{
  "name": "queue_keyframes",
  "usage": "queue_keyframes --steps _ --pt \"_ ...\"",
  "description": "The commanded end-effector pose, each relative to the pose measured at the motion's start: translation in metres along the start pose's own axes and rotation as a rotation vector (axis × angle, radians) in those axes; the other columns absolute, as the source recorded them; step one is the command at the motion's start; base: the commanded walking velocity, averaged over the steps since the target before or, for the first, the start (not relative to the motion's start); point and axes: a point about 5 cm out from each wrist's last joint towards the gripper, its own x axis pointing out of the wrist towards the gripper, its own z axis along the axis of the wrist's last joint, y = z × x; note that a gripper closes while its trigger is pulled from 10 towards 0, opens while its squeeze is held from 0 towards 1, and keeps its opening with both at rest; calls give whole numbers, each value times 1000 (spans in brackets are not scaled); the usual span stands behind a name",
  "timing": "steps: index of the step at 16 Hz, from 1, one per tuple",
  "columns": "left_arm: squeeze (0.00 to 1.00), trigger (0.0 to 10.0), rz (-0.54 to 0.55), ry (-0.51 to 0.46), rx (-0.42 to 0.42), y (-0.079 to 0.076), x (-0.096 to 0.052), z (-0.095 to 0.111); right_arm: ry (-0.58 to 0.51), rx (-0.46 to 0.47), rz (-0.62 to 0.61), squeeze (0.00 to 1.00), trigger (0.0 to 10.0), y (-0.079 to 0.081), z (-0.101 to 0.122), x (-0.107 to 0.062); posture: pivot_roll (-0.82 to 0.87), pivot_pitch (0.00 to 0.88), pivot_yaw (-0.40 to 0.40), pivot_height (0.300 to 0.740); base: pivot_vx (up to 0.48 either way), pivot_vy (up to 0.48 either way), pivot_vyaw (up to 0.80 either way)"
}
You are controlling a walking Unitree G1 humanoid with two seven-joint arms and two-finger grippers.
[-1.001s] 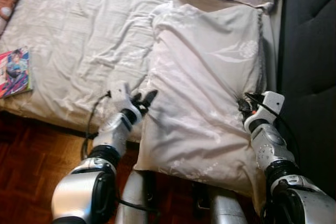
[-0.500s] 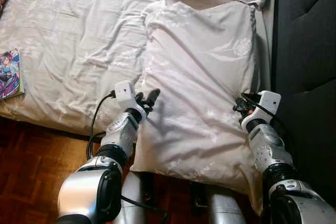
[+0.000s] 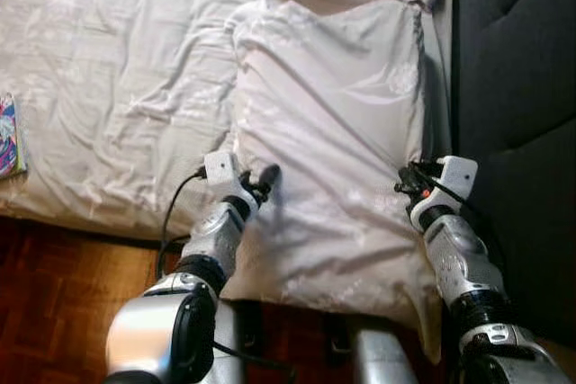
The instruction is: Clean up the room
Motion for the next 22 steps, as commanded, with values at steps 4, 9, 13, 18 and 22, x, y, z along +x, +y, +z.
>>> queue_keyframes --steps 4,9,13,18,22 --pt "0 10000 149 103 39 24 -14 -26 152 19 -55 0 0 -12 -38 -14 -195 571 -25 661 0 0 0" --pt "0 10000 183 145 48 31 -21 -39 160 10 -47 0 0 -10 -37 -17 -211 575 -37 661 0 0 0" --pt "0 0 187 148 22 32 -23 -44 165 2 -54 0 0 -15 -37 -20 -217 577 -44 661 0 0 0" --pt "0 0 169 145 -11 31 -24 -45 174 1 -52 0 0 -14 -39 -22 -216 577 -45 661 0 0 0" --pt "0 0 162 126 -35 31 -23 -42 176 2 -52 0 0 -12 -39 -22 -211 576 -42 661 0 0 0"
